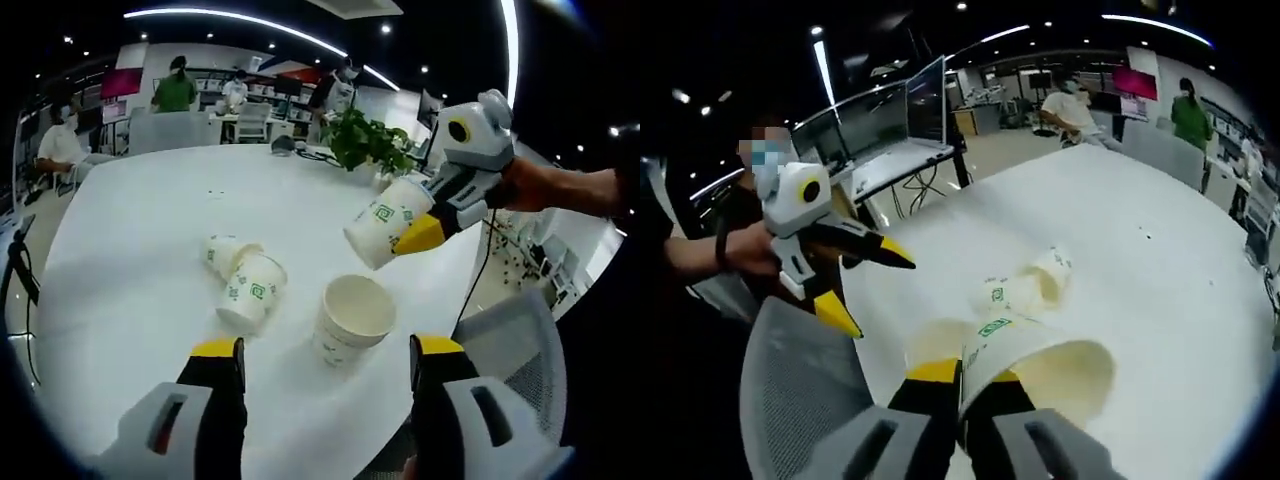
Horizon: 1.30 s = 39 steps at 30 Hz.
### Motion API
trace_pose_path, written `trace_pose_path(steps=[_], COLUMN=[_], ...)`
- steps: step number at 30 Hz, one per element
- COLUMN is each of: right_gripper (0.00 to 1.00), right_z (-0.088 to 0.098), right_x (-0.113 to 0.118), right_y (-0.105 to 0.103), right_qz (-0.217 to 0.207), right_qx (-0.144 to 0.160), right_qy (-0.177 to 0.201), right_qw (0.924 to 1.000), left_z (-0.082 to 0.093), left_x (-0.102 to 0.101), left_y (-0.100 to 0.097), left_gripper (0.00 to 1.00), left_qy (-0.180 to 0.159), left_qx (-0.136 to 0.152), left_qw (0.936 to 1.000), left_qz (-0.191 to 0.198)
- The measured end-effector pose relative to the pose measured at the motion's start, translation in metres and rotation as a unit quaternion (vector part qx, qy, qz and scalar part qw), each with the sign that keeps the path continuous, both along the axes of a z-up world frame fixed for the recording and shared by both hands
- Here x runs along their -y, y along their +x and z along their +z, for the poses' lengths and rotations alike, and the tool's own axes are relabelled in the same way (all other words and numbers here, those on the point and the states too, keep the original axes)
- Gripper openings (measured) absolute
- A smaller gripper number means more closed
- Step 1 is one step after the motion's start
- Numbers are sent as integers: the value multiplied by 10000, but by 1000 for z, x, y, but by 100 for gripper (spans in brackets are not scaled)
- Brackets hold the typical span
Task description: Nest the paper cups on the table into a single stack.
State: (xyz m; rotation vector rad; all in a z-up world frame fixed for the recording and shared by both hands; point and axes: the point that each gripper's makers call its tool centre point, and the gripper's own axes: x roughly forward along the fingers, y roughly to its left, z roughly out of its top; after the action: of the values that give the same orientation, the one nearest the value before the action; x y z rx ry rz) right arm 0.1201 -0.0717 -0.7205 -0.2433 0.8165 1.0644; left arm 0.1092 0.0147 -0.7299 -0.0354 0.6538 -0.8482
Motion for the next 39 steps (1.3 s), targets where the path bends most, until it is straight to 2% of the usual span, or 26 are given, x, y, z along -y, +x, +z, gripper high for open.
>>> trace_pose_path(steps=[6,9,15,20,26,39], right_gripper=[0,0,0,0,0,0], right_z=[0,-5,-7,-16,-21,-25], right_x=[-11,-9,-15,-20,-23,-28], right_y=[-5,-7,-19,-26,-31,-30], right_qz=[394,581,832,1049,1197,1312], right_qx=[62,144,134,144,215,220], right_qy=[-288,-532,-663,-867,-1031,-1084], right_qw=[9988,9968,9942,9906,9872,9852], left_z=[0,-1,-3,-6,-6,-5], left_x=[-1,-2,-4,-4,-5,-12], left_y=[0,0,-2,-3,-4,-5], left_gripper=[65,65,65,65,65,65], left_qy=[-2,-1,-8,-22,-43,-30], left_qx=[3,-7,-35,-52,-61,-67], left_qw=[10000,10000,10000,10000,10000,10000], left_qz=[-13,2,24,26,32,63])
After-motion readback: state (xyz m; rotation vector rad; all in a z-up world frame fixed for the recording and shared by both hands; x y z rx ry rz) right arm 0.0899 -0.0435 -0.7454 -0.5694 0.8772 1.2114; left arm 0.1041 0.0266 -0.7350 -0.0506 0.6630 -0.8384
